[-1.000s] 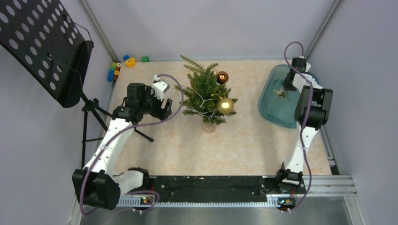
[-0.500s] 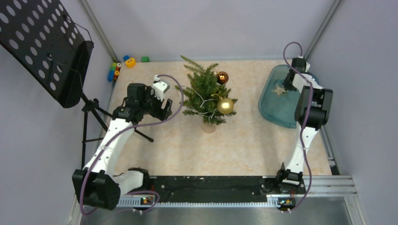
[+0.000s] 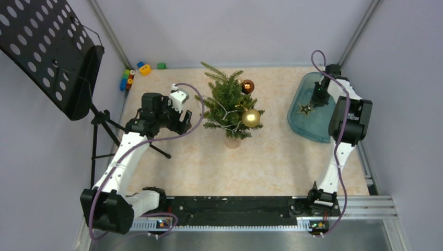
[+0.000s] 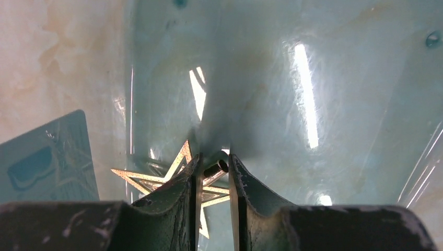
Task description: Decorate the small christmas tree
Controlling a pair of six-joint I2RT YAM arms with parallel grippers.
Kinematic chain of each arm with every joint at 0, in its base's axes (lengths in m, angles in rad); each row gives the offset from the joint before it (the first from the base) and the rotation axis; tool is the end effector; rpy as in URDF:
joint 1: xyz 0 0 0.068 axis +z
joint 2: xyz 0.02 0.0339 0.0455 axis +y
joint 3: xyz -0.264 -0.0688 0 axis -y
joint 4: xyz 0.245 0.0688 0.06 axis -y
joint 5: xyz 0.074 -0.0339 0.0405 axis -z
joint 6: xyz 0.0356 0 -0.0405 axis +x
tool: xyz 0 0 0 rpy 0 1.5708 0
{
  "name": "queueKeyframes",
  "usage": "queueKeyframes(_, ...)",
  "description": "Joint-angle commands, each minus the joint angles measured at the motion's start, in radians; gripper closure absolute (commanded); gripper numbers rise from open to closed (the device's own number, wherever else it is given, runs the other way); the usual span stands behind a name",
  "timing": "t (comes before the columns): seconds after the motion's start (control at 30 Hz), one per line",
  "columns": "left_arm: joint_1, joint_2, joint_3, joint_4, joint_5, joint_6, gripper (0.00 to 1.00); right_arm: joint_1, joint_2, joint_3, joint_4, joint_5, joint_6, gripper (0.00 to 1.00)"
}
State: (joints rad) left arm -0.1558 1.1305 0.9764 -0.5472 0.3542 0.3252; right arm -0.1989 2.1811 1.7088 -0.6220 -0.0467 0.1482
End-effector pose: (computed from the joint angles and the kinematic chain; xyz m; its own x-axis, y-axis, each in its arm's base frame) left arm 0.2360 -0.0496 0.3047 -0.4739 0.3778 -0.7955 0.5896 0.8070 0.0320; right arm 0.4582 -0.0907 0.1745 -0.8355 0.3189 -0.4475 0.3031 0.9467 0.1088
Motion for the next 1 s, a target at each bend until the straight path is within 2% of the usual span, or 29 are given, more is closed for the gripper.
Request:
queueKeyframes(0.0,0.004,-0.025,0.042,0.012,0.026,0.012,0.16,-0.005,-0.081,-0.047,-0.062,-0.025,0.007,0.76)
queueKeyframes(0.1,0.004,-0.026,0.043,0.012,0.029,0.012,0.16,-0.005,-0.163,-0.089,-0.043,0.009,-0.007,0.76)
queueKeyframes(0.23,0.003,-0.024,0.042,0.013,0.032,0.013,0.16,-0.004,-0.236,-0.11,-0.027,0.074,-0.001,0.67)
queueKeyframes(0.33,0.002,-0.027,0.043,0.011,0.031,0.013,0.16,-0.001,-0.285,-0.173,0.054,0.059,0.027,0.65)
queueKeyframes(0.43,0.004,-0.031,0.042,0.005,0.023,0.015,0.16,0.004,-0.299,-0.215,0.119,-0.061,-0.072,0.59)
queueKeyframes(0.57,0.004,-0.033,0.041,0.004,0.023,0.018,0.16,-0.027,-0.301,-0.211,0.119,-0.229,-0.35,0.49)
queueKeyframes(0.7,0.004,-0.027,0.044,0.004,0.028,0.021,0.16,-0.057,-0.262,-0.171,0.089,-0.396,-0.315,0.44)
queueKeyframes(0.83,0.004,-0.032,0.042,-0.001,0.029,0.024,0.16,-0.022,-0.215,-0.202,0.076,-0.318,-0.355,0.37)
queueKeyframes(0.97,0.004,-0.029,0.041,-0.002,0.032,0.026,0.16,0.01,-0.212,-0.241,0.125,-0.192,-0.367,0.37)
